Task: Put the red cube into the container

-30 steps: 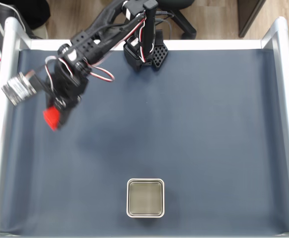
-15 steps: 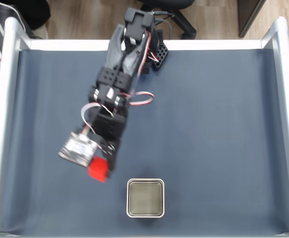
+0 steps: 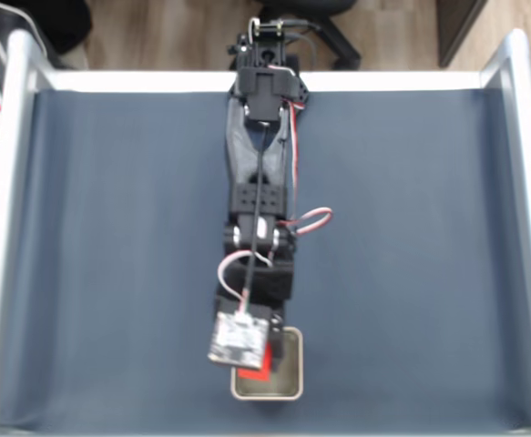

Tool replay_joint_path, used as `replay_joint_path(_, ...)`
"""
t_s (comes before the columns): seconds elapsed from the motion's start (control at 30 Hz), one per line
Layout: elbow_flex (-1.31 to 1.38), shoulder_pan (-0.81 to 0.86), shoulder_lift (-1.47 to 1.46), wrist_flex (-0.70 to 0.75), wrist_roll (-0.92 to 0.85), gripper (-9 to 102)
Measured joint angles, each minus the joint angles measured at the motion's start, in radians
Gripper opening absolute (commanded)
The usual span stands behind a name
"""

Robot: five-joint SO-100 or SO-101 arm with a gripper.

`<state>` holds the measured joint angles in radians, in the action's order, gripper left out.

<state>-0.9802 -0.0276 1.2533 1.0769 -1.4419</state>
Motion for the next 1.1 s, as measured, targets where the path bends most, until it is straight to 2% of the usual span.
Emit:
replay_joint_path(0.9,0.012,-0.035,-0.112,-0.06,-0.021,0)
replay_joint_path(1.1,0.012,-0.026,-0.112,-0.06,-0.021,3)
